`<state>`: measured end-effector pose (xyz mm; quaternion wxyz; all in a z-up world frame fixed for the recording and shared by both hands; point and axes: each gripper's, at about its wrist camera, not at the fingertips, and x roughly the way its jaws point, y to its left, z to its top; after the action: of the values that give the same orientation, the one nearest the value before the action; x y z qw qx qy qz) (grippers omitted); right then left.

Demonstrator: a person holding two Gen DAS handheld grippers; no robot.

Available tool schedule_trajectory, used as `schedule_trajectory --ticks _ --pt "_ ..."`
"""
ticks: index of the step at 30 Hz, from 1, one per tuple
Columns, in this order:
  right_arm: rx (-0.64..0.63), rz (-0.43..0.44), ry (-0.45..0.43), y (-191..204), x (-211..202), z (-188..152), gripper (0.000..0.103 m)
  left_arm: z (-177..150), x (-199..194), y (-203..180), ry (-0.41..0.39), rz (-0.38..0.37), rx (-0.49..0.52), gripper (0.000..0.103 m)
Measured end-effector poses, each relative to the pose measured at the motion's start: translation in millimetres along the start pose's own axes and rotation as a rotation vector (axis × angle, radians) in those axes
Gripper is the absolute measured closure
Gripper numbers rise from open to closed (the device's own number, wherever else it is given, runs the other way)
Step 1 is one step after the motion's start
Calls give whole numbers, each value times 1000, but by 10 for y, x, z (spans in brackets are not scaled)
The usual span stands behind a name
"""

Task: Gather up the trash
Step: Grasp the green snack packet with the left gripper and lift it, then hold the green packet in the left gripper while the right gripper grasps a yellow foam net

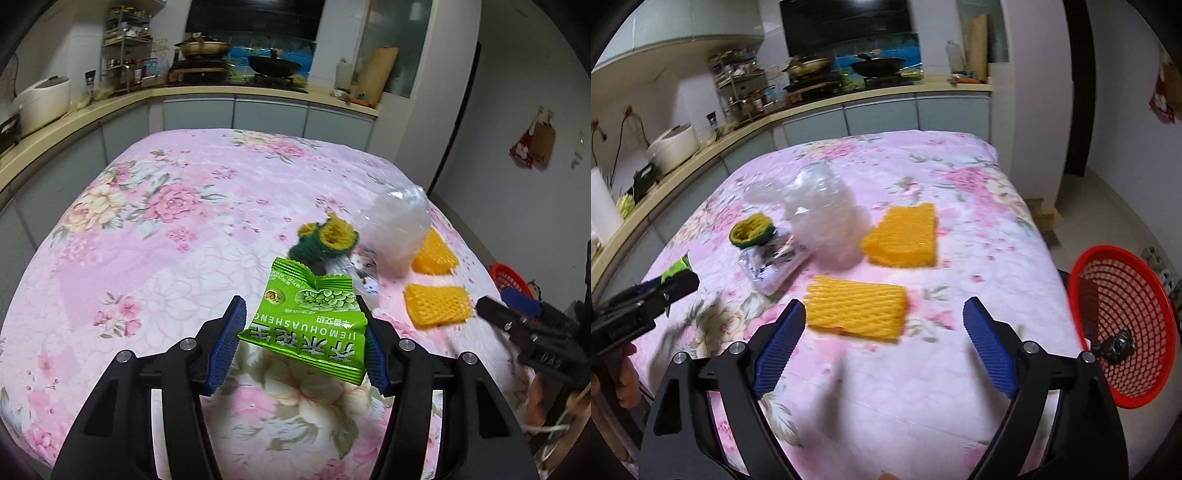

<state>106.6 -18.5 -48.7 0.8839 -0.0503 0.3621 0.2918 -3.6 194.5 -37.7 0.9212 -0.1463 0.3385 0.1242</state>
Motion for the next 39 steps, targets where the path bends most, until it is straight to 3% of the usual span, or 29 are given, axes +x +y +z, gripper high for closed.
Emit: schedule_trajectory --ticks 15,19,26,39 --pt "-30 -25 100 251 544 72 16 -30 28 130 3 4 -34 47" --pt "-35 -20 125 244 600 34 28 -29 33 133 4 6 -35 47" --pt "-26 -23 114 196 586 20 38 -40 43 142 8 9 -41 47" --pt "-14 -19 47 119 321 78 39 -40 29 115 0 9 -38 47"
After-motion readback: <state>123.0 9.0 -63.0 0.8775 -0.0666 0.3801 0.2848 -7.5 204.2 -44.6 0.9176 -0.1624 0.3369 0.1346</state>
